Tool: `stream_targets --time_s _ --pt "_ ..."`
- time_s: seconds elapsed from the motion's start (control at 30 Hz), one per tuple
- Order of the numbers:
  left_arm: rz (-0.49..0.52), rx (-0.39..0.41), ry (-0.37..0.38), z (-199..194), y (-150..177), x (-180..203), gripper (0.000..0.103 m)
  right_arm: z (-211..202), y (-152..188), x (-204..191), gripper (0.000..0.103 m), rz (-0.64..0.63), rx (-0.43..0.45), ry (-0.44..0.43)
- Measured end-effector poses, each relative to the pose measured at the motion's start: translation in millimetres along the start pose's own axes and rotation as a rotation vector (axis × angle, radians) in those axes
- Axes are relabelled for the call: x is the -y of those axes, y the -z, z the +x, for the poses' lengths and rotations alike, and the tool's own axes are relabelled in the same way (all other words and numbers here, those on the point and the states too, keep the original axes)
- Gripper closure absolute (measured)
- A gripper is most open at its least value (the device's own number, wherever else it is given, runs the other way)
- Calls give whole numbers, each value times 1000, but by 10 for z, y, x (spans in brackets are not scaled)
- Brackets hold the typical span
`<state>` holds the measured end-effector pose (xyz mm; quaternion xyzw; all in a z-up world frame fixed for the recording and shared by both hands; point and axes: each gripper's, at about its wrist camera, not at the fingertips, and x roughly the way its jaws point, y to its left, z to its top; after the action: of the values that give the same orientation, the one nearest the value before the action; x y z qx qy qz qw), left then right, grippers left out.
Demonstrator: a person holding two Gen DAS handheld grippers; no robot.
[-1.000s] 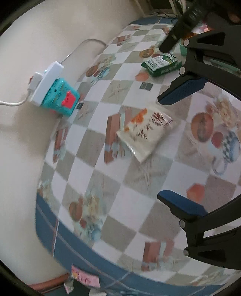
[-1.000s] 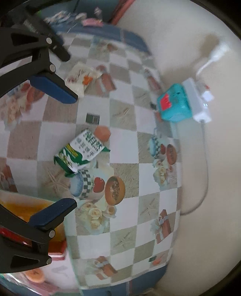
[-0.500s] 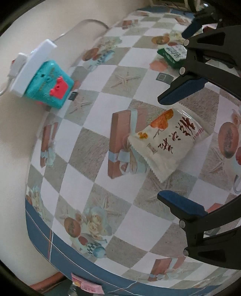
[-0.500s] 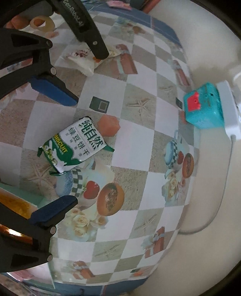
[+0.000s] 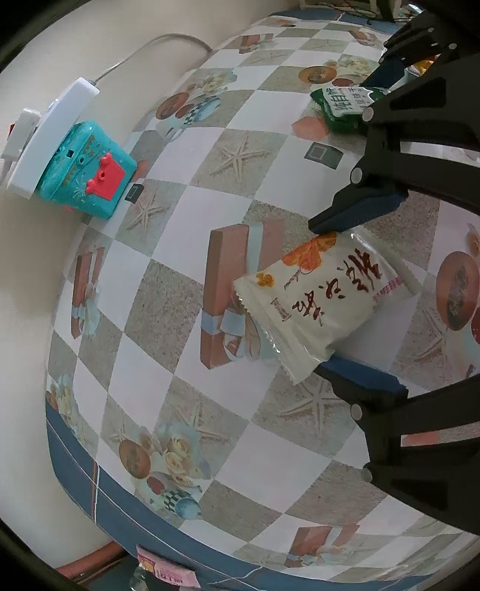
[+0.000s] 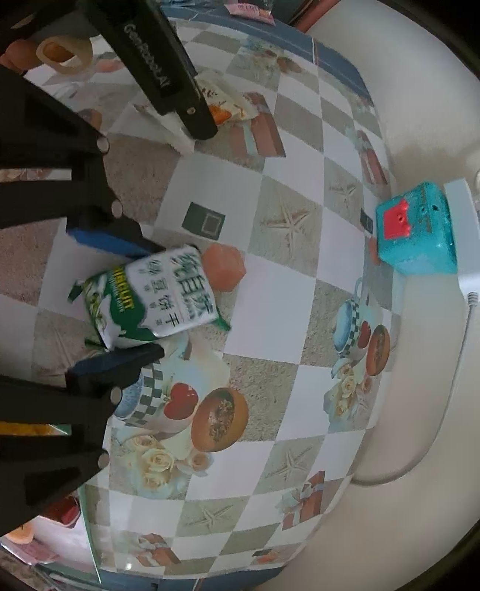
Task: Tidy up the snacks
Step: 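Grasp the white cracker packet with the left tool while the right grasps the green biscuit box, then carry the white packet and green box over the tray with both tools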
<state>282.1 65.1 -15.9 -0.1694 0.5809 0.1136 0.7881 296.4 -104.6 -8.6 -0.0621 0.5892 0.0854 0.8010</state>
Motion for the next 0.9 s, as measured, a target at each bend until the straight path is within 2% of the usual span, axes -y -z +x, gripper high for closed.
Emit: stream_targets --time_s 0.17,0.53,0.73,0.9 --pt "-6 9 -15 -51 112 -36 44 -54 75 -65 59 -2 14 -13" --pt "-64 6 -3 -251 612 -329 45 -441 420 -154 59 -42 74 9" --pt "-112 14 22 -494 834 -493 45 -718 701 -194 59 3 119 -19" --pt "-138 39 47 -803 1094 -516 45 -1026 1067 -146 59 89 180 -48"
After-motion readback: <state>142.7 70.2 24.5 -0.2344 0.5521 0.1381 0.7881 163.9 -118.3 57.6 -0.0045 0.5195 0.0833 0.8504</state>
